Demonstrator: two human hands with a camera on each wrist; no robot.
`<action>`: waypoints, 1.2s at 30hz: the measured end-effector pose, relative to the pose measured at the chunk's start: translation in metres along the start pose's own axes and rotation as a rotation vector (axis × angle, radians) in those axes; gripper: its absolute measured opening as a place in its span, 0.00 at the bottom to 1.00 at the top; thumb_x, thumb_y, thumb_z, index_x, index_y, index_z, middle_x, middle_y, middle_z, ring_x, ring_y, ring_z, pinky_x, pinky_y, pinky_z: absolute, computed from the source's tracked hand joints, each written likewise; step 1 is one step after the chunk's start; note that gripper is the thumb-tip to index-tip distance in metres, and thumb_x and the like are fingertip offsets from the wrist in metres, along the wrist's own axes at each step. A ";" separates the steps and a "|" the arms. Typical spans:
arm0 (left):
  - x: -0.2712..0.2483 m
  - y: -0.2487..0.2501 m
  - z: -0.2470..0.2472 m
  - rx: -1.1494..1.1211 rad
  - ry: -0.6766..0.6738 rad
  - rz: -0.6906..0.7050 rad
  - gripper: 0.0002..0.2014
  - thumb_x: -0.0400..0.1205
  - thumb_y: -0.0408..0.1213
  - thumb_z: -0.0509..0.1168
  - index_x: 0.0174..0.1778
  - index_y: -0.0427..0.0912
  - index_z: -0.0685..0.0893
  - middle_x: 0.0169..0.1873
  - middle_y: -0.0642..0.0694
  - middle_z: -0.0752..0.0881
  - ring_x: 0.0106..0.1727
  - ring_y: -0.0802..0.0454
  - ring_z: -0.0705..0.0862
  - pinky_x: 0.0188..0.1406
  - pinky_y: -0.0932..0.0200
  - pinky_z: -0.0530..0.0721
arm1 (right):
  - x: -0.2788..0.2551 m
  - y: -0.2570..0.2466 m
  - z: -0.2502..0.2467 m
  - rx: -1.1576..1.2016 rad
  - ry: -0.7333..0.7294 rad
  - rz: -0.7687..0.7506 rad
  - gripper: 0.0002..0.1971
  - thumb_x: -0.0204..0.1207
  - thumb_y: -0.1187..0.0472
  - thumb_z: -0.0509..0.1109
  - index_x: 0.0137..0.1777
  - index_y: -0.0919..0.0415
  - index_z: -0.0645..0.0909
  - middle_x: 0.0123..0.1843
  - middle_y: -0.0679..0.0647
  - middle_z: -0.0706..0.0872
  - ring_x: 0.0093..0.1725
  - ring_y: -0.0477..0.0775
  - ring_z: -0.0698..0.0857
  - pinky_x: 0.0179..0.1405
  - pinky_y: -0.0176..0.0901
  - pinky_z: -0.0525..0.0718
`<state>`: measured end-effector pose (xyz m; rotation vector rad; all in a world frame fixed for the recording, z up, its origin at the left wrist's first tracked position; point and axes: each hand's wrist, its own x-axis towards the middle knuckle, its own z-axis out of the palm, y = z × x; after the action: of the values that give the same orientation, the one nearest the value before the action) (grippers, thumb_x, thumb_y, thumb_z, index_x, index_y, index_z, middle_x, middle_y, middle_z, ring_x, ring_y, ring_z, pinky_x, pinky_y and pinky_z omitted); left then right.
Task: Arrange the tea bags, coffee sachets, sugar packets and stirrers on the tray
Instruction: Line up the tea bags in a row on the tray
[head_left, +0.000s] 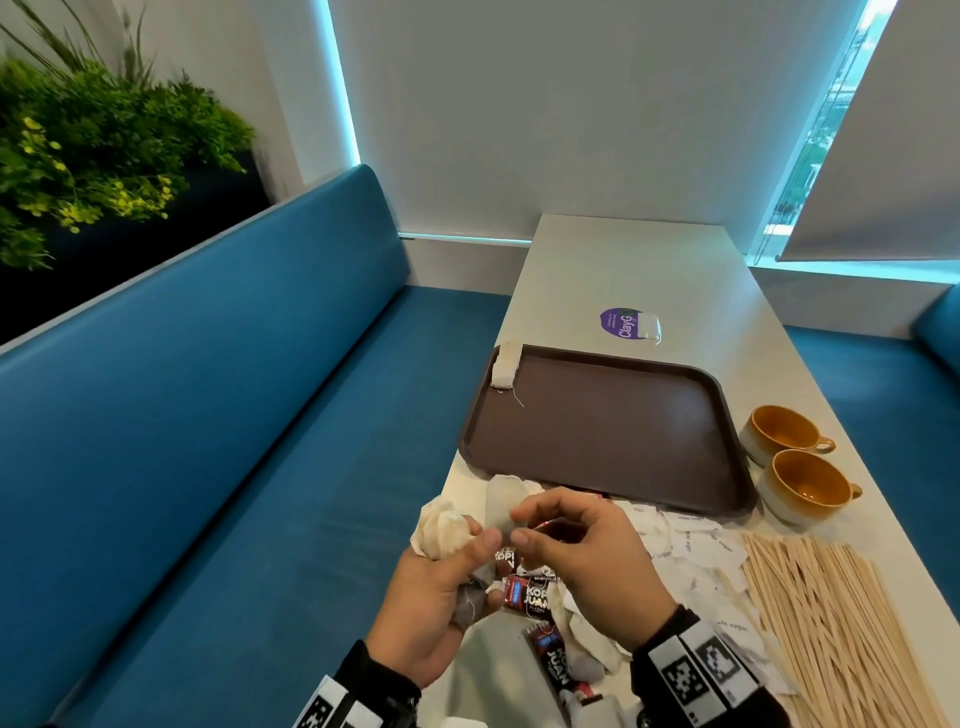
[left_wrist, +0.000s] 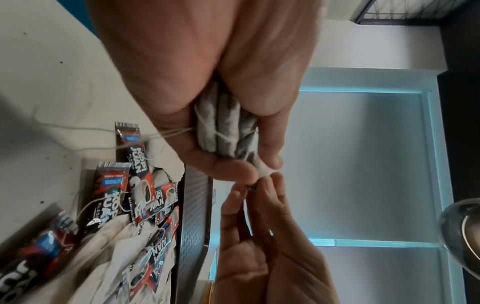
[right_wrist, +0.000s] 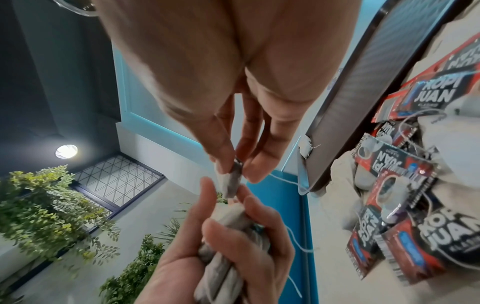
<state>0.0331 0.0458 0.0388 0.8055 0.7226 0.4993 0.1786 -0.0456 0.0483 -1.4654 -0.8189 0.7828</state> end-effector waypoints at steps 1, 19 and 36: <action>0.001 0.001 0.000 -0.026 0.006 -0.025 0.07 0.78 0.35 0.76 0.47 0.40 0.85 0.40 0.38 0.85 0.37 0.48 0.86 0.26 0.57 0.82 | 0.004 0.001 0.000 0.001 0.002 0.015 0.08 0.72 0.75 0.81 0.46 0.62 0.91 0.41 0.60 0.92 0.36 0.55 0.89 0.41 0.48 0.89; 0.047 -0.011 -0.061 -0.084 0.103 -0.136 0.17 0.74 0.17 0.70 0.59 0.31 0.84 0.52 0.19 0.88 0.55 0.20 0.88 0.39 0.38 0.91 | 0.218 0.054 -0.046 -0.260 0.120 0.246 0.08 0.73 0.72 0.80 0.45 0.59 0.90 0.43 0.58 0.91 0.36 0.51 0.87 0.32 0.36 0.84; 0.072 -0.022 -0.067 -0.085 0.092 -0.181 0.22 0.64 0.19 0.81 0.53 0.36 0.88 0.47 0.15 0.87 0.46 0.19 0.89 0.41 0.33 0.91 | 0.338 0.097 -0.015 -0.510 0.121 0.323 0.08 0.63 0.64 0.87 0.32 0.55 0.90 0.38 0.52 0.93 0.45 0.58 0.93 0.57 0.56 0.92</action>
<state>0.0331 0.1106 -0.0385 0.6341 0.8454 0.4022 0.3718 0.2325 -0.0486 -2.1177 -0.7281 0.7433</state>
